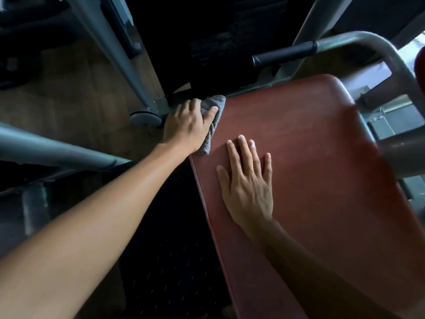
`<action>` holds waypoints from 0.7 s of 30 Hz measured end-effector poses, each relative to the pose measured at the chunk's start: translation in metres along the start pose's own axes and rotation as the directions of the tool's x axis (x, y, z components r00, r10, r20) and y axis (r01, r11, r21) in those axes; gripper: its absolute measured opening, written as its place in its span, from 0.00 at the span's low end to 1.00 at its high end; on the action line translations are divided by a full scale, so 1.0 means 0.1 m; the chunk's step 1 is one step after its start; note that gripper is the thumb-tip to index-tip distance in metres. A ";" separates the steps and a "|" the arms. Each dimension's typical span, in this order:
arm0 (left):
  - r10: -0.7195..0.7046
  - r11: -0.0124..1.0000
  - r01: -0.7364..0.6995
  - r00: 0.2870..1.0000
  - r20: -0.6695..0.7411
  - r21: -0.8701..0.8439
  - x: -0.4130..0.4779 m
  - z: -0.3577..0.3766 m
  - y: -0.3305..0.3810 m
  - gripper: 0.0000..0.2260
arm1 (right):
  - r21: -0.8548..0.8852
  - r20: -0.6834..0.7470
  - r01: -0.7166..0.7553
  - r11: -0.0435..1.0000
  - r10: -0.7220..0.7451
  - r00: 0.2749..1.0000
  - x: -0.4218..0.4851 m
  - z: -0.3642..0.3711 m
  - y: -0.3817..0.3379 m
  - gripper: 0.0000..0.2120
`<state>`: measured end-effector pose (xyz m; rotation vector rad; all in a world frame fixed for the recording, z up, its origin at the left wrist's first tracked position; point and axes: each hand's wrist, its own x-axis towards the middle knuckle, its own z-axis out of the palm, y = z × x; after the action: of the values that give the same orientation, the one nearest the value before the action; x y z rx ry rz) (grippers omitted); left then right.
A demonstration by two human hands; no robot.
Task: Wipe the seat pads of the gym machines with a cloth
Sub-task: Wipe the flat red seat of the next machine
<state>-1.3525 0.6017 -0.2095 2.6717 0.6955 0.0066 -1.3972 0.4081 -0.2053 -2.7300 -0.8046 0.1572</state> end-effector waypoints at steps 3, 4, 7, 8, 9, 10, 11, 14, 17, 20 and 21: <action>-0.174 0.949 0.146 0.982 -0.079 -0.281 -0.11 0.12 -0.01 0.23 | -0.018 0.013 -0.002 1.000 0.002 1.000 0.03 0.02 0.01 0.27; -0.226 0.908 0.167 0.968 -0.114 -0.384 -0.14 0.16 0.01 0.22 | -0.021 0.008 0.002 1.000 -0.002 1.000 0.04 0.03 0.02 0.27; -0.348 0.782 0.192 0.924 -0.159 -0.593 -0.22 0.26 0.04 0.21 | -0.018 -0.021 0.020 1.000 -0.020 1.000 0.04 0.06 0.02 0.27; -0.370 0.752 0.198 0.916 -0.155 -0.629 -0.24 0.28 0.03 0.20 | -0.012 -0.023 0.027 1.000 -0.027 0.999 0.03 0.07 0.03 0.27; -0.383 0.725 0.197 0.912 -0.147 -0.660 -0.26 0.29 0.02 0.20 | -0.007 -0.026 0.035 0.999 -0.035 0.999 0.03 0.07 0.04 0.28; -0.383 0.704 0.190 0.913 -0.141 -0.685 -0.26 0.29 0.02 0.19 | -0.008 -0.035 0.043 0.999 -0.043 0.998 0.03 0.07 0.04 0.28; -0.381 0.687 0.186 0.915 -0.130 -0.703 -0.26 0.30 0.01 0.19 | -0.007 -0.042 0.049 0.999 -0.049 0.998 0.04 0.07 0.04 0.27; -0.365 0.656 0.153 0.922 -0.133 -0.739 -0.24 0.32 -0.02 0.19 | 0.009 -0.070 0.054 0.999 -0.053 0.996 0.03 0.09 0.04 0.27; -0.369 0.652 0.138 0.917 -0.153 -0.746 -0.23 0.31 -0.04 0.18 | 0.029 -0.091 0.054 0.998 -0.051 0.995 0.03 0.10 0.03 0.26; -0.367 0.645 0.144 0.919 -0.140 -0.750 -0.25 0.28 -0.02 0.20 | 0.046 -0.103 0.068 0.997 -0.063 0.993 0.01 0.09 0.02 0.26; -0.361 0.634 0.140 0.923 -0.131 -0.761 -0.25 0.28 -0.03 0.21 | 0.061 -0.112 0.078 0.995 -0.071 0.991 0.01 0.08 0.01 0.25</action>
<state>-1.3728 0.5820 -0.2345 1.7683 0.9088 0.4925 -1.3975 0.4093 -0.2135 -2.6177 -0.8529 0.0165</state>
